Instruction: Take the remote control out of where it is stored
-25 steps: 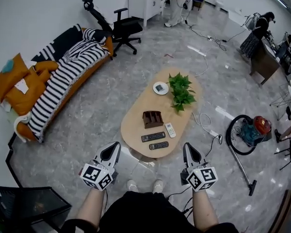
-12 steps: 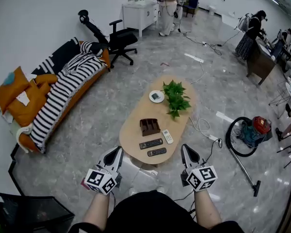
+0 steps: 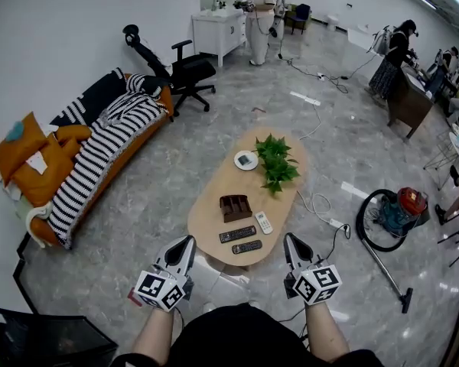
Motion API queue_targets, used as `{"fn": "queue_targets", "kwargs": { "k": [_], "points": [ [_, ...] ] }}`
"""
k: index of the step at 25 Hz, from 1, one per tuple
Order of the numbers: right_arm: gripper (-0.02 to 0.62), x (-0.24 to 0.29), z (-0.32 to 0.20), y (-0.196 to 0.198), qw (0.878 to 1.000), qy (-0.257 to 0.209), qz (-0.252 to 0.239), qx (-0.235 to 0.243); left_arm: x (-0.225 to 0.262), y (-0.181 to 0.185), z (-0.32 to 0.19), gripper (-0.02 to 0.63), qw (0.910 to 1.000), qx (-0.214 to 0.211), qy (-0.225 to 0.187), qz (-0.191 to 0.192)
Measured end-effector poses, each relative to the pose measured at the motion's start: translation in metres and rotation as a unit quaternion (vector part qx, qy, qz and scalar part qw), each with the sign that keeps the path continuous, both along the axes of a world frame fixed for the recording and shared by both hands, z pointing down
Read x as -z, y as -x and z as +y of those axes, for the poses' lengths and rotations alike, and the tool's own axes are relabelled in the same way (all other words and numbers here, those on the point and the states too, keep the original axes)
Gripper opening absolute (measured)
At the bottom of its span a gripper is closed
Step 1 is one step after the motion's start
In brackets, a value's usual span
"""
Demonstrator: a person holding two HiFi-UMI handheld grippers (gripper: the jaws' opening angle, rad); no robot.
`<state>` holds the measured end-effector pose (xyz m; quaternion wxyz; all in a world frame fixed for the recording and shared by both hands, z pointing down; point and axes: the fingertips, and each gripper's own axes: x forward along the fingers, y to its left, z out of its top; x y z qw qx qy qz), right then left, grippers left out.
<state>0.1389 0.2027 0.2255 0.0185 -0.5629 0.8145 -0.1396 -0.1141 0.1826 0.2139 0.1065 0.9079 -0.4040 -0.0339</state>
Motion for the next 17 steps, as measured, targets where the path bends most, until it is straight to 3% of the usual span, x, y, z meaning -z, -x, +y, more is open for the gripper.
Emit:
{"fn": "queue_targets", "kwargs": {
  "k": [17],
  "points": [
    [0.006,0.008,-0.011,-0.003,1.0,-0.011,-0.003,-0.005,0.001,0.001,-0.019,0.008,0.9995,0.0,-0.011,0.03]
  ]
}}
